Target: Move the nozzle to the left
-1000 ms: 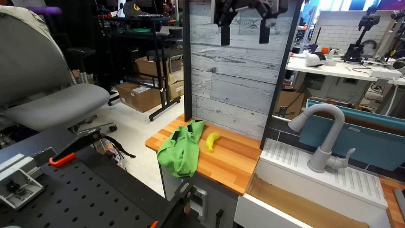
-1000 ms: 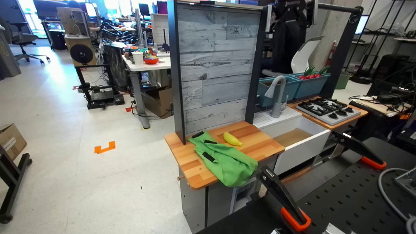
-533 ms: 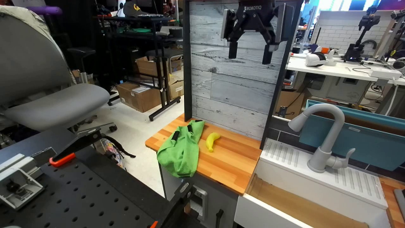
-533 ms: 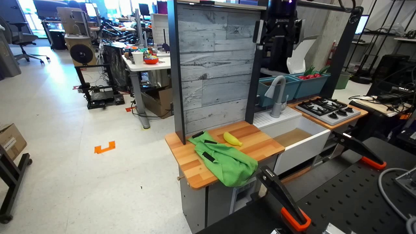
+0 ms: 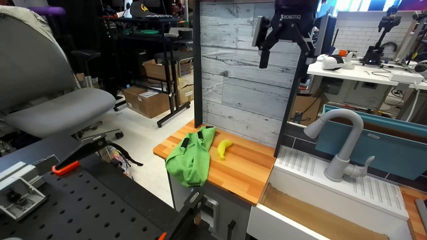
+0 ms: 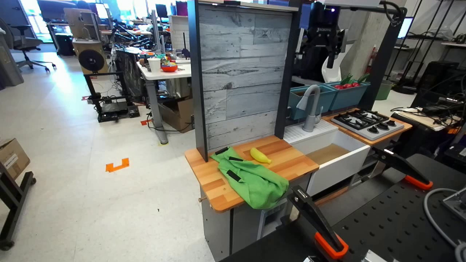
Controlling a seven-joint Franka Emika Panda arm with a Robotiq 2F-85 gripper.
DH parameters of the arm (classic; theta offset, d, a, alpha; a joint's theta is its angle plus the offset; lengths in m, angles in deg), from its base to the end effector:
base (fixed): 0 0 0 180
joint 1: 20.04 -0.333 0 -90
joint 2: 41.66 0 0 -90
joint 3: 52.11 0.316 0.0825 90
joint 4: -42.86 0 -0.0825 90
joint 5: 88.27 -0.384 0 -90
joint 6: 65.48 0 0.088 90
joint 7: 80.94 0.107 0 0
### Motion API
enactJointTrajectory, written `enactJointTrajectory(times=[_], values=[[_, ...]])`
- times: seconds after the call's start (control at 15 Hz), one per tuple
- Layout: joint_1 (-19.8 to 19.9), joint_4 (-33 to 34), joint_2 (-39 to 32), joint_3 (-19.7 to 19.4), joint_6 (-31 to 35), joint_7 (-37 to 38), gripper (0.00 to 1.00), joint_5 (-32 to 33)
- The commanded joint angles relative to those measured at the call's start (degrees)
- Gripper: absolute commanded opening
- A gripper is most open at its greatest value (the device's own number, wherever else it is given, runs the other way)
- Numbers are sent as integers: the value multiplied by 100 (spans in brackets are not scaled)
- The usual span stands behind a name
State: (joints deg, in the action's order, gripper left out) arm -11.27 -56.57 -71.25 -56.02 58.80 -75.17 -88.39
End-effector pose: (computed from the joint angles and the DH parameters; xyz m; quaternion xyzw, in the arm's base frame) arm 0.6418 -0.1403 0.2762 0.9866 -0.1571 -0.0417 0.0137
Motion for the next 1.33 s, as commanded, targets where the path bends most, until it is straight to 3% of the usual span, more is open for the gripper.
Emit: enactJointTrajectory(times=[0.0,0.87,1.27], values=[[222,560,-347,-38,-372,-313,100,-371],[1021,1803,-1409,-120,-1062,-231,100,-1362],[1045,2127,-1737,-241,-850,382,100,-1553]])
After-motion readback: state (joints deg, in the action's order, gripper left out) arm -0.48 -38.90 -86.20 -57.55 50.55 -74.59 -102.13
